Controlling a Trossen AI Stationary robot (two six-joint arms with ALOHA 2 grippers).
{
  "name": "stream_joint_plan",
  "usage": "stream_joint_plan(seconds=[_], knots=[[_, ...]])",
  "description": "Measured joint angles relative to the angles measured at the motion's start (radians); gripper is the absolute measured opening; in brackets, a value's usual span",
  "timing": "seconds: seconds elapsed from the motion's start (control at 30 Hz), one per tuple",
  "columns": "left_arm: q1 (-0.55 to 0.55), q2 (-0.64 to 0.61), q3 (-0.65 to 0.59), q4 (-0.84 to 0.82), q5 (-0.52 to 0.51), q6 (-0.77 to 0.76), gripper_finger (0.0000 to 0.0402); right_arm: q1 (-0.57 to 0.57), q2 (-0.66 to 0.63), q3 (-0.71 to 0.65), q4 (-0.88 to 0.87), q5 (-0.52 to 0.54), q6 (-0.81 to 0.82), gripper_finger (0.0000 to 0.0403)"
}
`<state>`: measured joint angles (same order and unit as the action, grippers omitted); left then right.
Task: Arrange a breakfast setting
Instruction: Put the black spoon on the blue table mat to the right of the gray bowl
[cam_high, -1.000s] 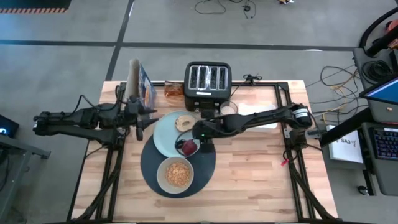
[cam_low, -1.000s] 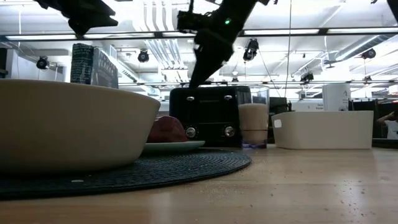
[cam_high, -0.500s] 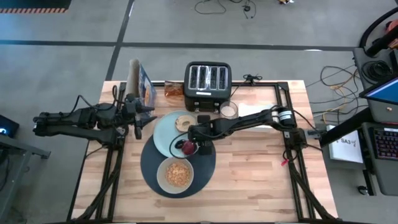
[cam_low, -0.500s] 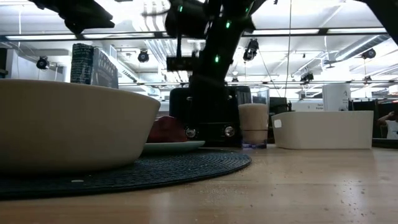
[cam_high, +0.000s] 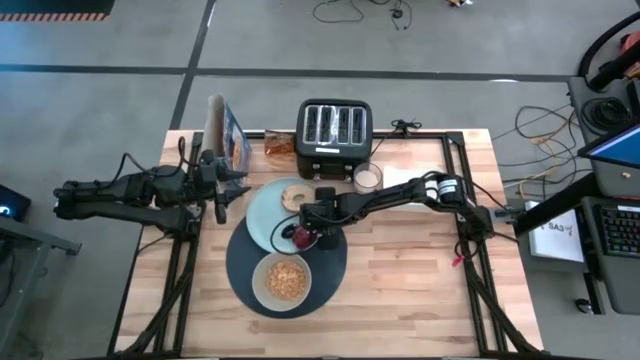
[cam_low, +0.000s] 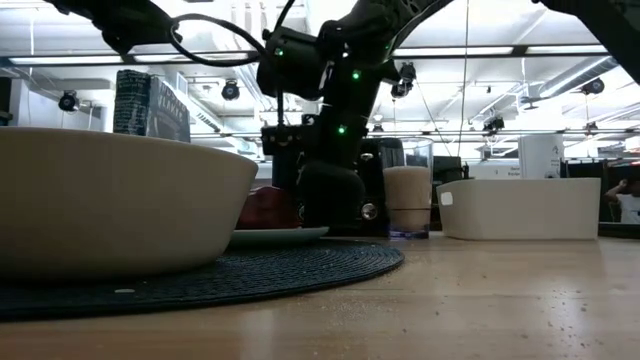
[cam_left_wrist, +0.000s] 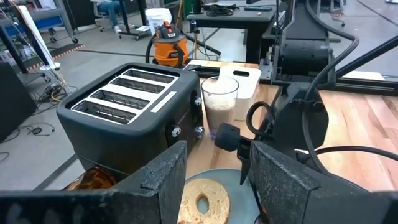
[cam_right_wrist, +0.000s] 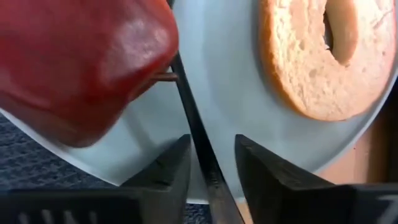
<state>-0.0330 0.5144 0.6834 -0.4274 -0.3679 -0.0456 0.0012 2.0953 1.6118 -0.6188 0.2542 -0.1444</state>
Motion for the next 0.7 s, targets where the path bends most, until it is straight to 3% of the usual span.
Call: stream_joint_plan(seconds=[0.27, 0.7], knots=[[0.0, 0.001, -0.01, 0.0, 0.0, 0.0, 0.0162, 0.0, -0.009, 0.021, 0.0, -0.001, 0.0, 0.0017], [0.0, -0.009, -0.039, 0.029, 0.0, -0.014, 0.0162, -0.002, -0.014, 0.164, -0.117, 0.005, 0.031, 0.0009]])
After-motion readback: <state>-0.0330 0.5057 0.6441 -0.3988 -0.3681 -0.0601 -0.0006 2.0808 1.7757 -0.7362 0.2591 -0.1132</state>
